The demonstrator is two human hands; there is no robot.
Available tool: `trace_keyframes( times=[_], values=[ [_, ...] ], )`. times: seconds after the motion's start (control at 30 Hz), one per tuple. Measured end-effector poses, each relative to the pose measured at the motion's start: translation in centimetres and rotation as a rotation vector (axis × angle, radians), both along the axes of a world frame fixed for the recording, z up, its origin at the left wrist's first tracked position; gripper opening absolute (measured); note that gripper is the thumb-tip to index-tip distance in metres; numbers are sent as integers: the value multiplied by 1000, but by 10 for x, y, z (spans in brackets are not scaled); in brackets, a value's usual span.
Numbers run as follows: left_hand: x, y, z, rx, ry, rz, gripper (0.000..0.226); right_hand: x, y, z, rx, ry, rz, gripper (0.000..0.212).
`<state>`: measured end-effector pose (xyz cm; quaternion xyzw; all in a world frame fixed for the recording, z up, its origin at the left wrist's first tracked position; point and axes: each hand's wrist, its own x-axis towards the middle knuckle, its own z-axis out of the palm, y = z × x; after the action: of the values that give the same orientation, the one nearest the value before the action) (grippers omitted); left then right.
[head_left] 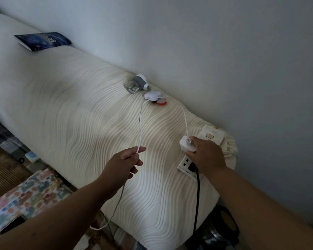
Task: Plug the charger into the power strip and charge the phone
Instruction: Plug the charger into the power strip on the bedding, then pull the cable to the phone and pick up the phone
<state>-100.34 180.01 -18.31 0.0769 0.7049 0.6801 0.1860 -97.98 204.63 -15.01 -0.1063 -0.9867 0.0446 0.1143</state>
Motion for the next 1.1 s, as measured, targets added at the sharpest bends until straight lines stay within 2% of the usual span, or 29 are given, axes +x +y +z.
trace_keyframes(
  times=[0.13, 0.33, 0.43, 0.5, 0.53, 0.6, 0.63, 0.7, 0.77, 0.83, 0.93, 1.0, 1.07, 1.1],
  values=[
    [-3, 3, -3, -8, -1, -13, 31, -2, 2, -9, 28, 28, 23, 43],
    [-4, 0, -6, -16, -10, -7, 31, -10, -6, -6, 116, -74, -6, 39],
    [-2, -7, -6, -13, -3, 2, 30, -4, -10, 6, -62, -72, -60, 62],
    [-2, -14, -6, -13, -4, 11, 31, 3, -30, 13, -127, 66, -10, 86],
    [-2, -16, -6, -12, -4, 11, 31, 4, -47, 14, -79, 155, 75, 90],
    [-1, -23, -5, -38, 16, 20, 30, 1, -90, 19, 81, 271, 310, 83],
    [0, -26, -4, -59, 29, 35, 28, -1, -113, 21, 135, 235, 425, 78],
    [1, -36, 0, -125, 55, 76, 24, -7, -151, 21, 183, 44, 595, 67],
    [3, -53, 2, -200, 100, 147, 18, -18, -173, 18, 255, -171, 653, 57],
    [8, -74, 0, -223, 99, 227, 13, -29, -189, 12, 309, -222, 692, 49],
    [16, -109, -12, -238, 2, 410, 36, -37, -209, 4, 270, -172, 809, 32],
    [22, -136, -24, -349, -41, 604, 47, -38, -220, -2, 118, -85, 842, 25],
    [30, -161, -38, -342, -202, 762, 64, -39, -226, 0, -62, -41, 816, 23],
    [34, -171, -44, -245, -331, 801, 67, -39, -229, 5, -120, -40, 814, 23]
  ],
)
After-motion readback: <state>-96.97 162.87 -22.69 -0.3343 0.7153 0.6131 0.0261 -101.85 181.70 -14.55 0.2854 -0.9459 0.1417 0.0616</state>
